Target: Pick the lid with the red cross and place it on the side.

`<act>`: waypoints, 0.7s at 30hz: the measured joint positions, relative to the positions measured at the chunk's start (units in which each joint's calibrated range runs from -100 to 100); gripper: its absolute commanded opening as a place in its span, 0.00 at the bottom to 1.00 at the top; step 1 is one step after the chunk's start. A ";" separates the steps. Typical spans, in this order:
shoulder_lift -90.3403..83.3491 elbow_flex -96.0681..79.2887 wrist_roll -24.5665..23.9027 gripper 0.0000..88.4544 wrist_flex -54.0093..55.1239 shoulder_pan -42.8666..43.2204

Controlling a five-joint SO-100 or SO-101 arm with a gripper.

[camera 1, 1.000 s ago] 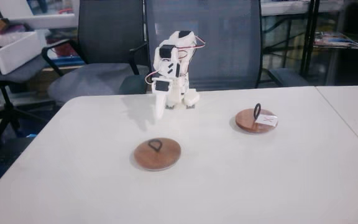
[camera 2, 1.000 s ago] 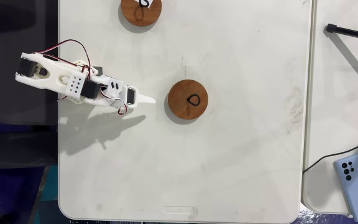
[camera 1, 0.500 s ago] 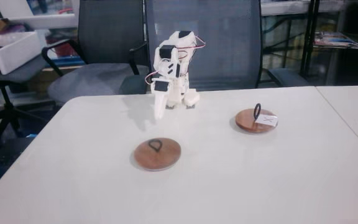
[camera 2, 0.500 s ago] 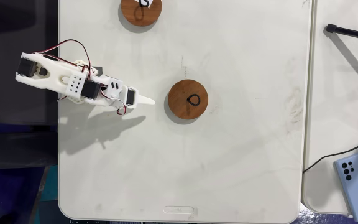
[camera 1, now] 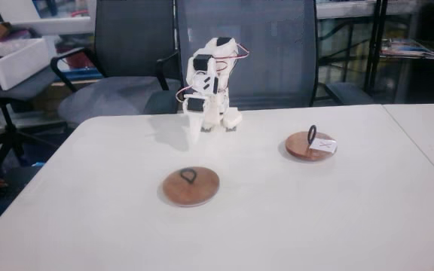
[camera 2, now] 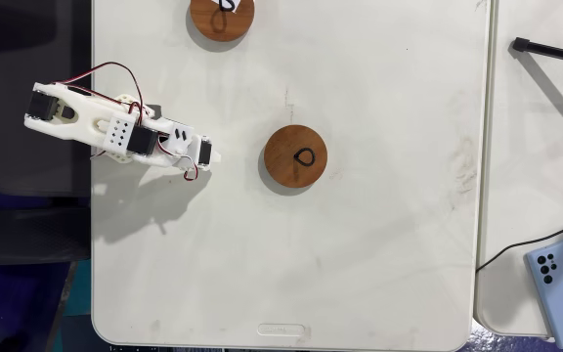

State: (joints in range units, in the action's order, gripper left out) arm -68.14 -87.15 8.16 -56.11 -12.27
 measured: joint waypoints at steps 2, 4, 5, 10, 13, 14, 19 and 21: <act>0.00 0.00 0.00 0.01 0.00 0.00; 0.00 0.00 -0.21 0.01 0.00 0.00; 0.00 0.00 -0.31 0.01 0.00 0.00; 0.00 0.00 -0.31 0.01 0.00 0.00; 0.00 0.00 -0.31 0.01 0.00 0.00; 0.00 0.00 -0.31 0.01 0.00 0.00; 0.00 0.00 -0.31 0.01 0.00 0.00; 0.00 0.00 -0.31 0.01 0.00 0.00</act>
State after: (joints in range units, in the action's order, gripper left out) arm -68.14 -87.15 7.85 -56.11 -12.27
